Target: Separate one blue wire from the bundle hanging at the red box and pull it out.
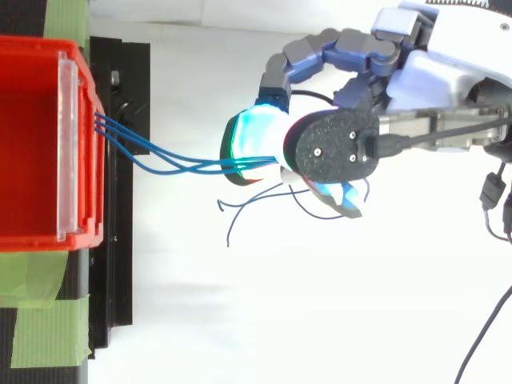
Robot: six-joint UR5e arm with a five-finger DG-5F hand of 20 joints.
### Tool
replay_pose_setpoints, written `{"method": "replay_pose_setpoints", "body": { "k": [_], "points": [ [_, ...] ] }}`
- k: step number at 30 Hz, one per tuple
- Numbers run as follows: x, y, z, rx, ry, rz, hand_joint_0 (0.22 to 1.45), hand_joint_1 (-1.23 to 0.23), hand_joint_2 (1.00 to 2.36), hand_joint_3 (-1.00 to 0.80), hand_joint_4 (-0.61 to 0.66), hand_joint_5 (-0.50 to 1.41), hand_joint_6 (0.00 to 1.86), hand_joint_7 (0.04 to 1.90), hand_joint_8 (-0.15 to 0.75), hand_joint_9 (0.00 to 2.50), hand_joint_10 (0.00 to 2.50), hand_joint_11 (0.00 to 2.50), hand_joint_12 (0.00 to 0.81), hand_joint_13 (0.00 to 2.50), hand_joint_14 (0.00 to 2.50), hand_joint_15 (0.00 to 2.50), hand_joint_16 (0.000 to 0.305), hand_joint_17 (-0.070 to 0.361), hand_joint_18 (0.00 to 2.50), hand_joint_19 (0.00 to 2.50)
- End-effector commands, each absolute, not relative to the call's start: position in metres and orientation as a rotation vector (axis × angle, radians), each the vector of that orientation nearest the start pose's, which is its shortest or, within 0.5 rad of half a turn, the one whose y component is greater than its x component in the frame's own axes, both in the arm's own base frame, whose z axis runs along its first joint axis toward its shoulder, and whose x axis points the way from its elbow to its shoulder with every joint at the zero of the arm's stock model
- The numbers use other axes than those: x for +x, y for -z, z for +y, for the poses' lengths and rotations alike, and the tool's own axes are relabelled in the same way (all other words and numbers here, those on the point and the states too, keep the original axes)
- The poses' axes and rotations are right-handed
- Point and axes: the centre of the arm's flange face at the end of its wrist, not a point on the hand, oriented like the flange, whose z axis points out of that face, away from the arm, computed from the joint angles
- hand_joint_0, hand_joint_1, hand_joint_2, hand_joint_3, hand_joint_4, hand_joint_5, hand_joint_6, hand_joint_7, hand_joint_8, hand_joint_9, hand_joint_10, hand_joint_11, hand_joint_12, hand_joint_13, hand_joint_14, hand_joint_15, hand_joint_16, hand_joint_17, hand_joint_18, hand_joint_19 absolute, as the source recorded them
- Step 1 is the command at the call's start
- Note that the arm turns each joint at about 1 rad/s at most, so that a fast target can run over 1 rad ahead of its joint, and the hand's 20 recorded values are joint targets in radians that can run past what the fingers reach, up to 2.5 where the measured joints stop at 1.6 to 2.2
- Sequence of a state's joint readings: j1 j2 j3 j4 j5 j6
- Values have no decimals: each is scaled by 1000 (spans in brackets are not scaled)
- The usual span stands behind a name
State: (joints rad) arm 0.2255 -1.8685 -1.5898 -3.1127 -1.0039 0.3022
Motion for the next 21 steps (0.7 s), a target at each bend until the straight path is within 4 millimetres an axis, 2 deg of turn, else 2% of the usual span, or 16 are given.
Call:
{"method": "replay_pose_setpoints", "body": {
  "k": [1, 6, 9, 15, 18, 21],
  "points": [
    [578, -328, -59, 1654, -944, 975, 510, -831, 1000, -500, 165, -191, 921, 936, 338, 1156, 15, 1346, 427, 1316, 17, 1383, 56, 126, 747, 479],
    [578, -328, -59, 1653, -944, 973, 545, -860, 1000, -500, 155, -191, 923, 927, 333, 1151, 16, 1332, 410, 1309, 17, 1378, 54, 121, 739, 477],
    [578, -328, -59, 1653, -944, 973, 611, -837, 1011, -379, 127, -183, 922, 941, 323, 1183, 18, 1360, 393, 1309, 18, 1382, 51, 115, 729, 496],
    [577, -327, -59, 1654, -943, 974, 614, -805, 1019, -239, 51, -184, 931, 1015, 321, 1195, 17, 1360, 398, 1326, 18, 1381, 51, 114, 736, 494],
    [577, -327, -59, 1654, -943, 974, 614, -797, 1019, -220, 53, -189, 935, 1007, 315, 1185, 18, 1366, 391, 1319, 19, 1387, 51, 114, 737, 492],
    [578, -328, -59, 1653, -944, 973, 617, -840, 1018, -211, 107, -201, 933, 952, 307, 1111, 16, 1342, 395, 1285, 18, 1391, 52, 116, 713, 486]
  ]
}}
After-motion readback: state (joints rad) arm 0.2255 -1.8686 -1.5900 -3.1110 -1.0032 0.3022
